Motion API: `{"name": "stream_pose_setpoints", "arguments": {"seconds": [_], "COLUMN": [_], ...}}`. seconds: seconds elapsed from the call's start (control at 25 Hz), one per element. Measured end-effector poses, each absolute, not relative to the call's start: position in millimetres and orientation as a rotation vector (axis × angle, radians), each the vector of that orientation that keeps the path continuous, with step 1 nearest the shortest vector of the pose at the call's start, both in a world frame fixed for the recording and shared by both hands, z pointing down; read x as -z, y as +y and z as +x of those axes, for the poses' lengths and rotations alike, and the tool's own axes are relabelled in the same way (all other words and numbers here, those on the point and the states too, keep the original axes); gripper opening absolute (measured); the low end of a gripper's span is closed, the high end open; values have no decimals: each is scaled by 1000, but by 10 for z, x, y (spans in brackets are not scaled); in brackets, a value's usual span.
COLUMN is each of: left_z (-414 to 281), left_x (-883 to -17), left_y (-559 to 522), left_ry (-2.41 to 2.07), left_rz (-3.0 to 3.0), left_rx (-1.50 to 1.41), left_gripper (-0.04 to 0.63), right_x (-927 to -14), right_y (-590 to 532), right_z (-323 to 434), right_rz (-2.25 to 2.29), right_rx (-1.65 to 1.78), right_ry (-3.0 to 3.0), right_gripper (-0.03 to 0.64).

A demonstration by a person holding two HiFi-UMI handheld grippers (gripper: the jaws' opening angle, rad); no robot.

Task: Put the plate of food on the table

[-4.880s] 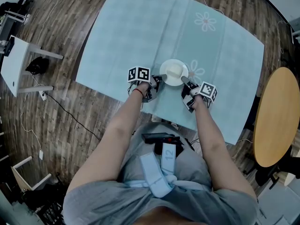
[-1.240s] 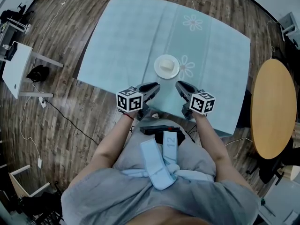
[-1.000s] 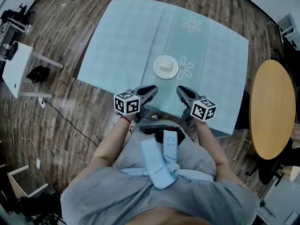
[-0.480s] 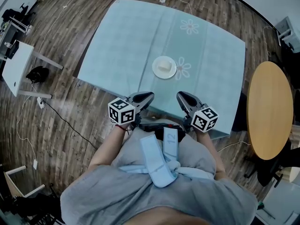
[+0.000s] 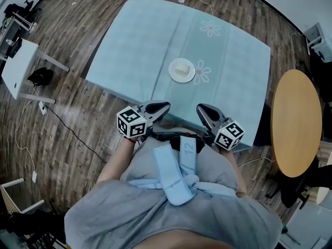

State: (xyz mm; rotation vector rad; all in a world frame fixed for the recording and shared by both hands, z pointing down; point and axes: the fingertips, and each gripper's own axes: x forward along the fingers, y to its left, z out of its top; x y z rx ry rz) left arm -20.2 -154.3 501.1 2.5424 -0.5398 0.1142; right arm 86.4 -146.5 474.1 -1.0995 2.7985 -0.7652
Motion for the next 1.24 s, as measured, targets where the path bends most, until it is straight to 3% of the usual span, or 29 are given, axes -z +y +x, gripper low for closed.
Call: {"name": "stream_pose_setpoints", "arguments": {"seconds": [1.24], "left_z": [-224], "left_x": [-5017], "left_y": [-1580], "left_ry": [-570], "left_rz": [2522], "left_rx": [-82], "left_gripper": [29], "right_x": [-4760], "right_y": [-1392], "right_z": [728], "right_rz": [-1050], "right_rx": [765], "right_ry": [2885], "right_gripper": [31]}}
